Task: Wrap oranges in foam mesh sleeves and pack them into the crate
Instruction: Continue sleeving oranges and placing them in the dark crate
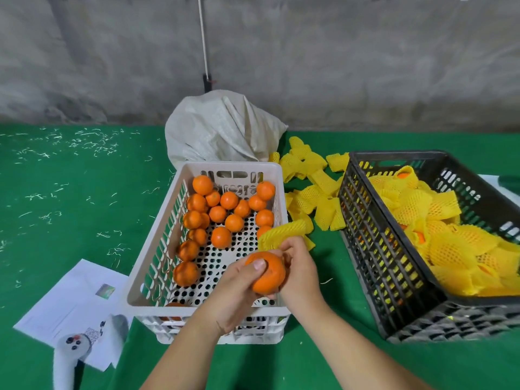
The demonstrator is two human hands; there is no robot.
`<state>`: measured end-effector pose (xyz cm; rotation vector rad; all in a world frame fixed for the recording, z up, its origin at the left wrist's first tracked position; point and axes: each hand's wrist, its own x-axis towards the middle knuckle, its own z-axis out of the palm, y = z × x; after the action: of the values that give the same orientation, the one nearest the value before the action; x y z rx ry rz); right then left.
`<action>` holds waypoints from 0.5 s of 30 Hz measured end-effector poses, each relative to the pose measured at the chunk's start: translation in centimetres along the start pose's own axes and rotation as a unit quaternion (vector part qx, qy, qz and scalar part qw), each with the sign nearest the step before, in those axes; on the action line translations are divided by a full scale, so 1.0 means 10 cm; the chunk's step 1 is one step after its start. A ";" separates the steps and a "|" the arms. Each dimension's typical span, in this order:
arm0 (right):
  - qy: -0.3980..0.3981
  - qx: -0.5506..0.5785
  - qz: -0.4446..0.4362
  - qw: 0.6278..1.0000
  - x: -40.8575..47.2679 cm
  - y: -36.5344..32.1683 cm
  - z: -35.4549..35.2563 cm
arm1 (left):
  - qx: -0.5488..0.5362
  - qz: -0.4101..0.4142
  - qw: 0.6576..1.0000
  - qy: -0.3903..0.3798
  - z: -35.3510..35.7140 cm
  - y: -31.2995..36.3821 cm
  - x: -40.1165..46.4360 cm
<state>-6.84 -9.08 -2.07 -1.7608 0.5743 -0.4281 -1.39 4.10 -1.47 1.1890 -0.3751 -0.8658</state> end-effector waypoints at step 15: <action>0.030 0.064 -0.042 0.997 -0.03 0.17 -0.04 | 0.069 0.084 0.978 0.176 0.08 -0.12 0.17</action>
<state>-7.60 -9.58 -3.58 -1.6568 0.5052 -0.5660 -1.34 2.19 -2.56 1.3886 -0.2437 -0.4763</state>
